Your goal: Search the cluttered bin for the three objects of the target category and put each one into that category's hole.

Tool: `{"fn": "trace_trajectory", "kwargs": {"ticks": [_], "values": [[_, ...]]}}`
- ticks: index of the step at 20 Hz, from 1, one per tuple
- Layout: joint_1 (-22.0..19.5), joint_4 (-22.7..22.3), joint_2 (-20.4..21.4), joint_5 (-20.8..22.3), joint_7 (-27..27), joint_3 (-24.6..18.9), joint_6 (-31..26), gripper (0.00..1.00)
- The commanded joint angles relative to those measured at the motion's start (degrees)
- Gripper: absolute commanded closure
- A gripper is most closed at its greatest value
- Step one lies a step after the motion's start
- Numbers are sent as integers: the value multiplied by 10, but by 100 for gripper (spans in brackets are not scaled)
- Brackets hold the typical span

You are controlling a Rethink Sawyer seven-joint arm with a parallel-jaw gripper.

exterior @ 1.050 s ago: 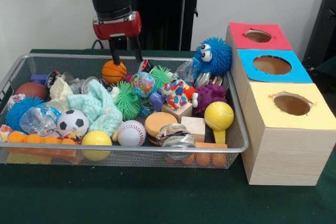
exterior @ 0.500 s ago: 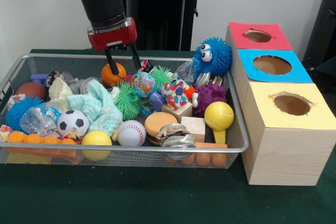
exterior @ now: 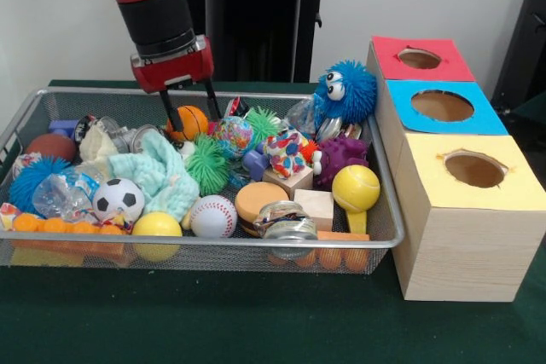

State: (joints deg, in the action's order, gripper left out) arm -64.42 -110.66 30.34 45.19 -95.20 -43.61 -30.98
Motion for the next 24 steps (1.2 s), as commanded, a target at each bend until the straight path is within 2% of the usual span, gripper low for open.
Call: {"fn": "trace_trajectory", "kwargs": {"ticks": [1,10,13,19,24], "values": [[4,94,1,0,205,-46,-107,0],[-3,129,-15,29,247,-46,-122,0],[-13,121,-16,40,259,-43,-114,0],[-32,129,-15,37,290,-39,-127,0],[-26,137,3,29,317,-35,-163,0]]}}
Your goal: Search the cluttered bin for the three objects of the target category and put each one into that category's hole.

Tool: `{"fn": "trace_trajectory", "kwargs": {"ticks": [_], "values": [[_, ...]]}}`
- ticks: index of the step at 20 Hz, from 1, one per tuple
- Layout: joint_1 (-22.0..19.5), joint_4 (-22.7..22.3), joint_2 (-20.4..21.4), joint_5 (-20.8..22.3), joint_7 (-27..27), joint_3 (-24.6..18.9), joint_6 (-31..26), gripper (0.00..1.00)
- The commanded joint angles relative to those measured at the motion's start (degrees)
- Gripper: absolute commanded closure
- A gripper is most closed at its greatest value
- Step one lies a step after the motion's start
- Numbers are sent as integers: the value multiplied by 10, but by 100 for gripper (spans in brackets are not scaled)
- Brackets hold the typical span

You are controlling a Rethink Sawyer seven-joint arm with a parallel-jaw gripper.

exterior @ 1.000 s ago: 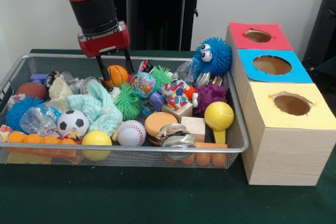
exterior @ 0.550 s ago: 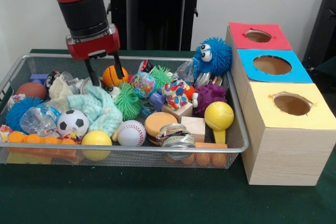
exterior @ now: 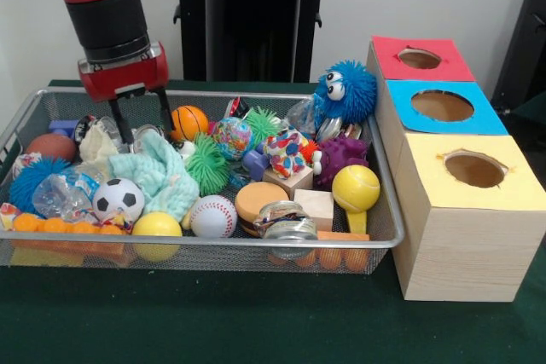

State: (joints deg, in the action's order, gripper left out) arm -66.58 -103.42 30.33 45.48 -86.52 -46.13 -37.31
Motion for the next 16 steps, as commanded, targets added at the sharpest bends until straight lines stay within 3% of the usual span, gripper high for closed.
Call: {"fn": "trace_trajectory", "kwargs": {"ticks": [1,6,16], "values": [[-4,65,11,24,232,-9,-107,0],[10,63,49,31,217,15,-136,0],[-7,75,12,81,197,44,-92,0]]}}
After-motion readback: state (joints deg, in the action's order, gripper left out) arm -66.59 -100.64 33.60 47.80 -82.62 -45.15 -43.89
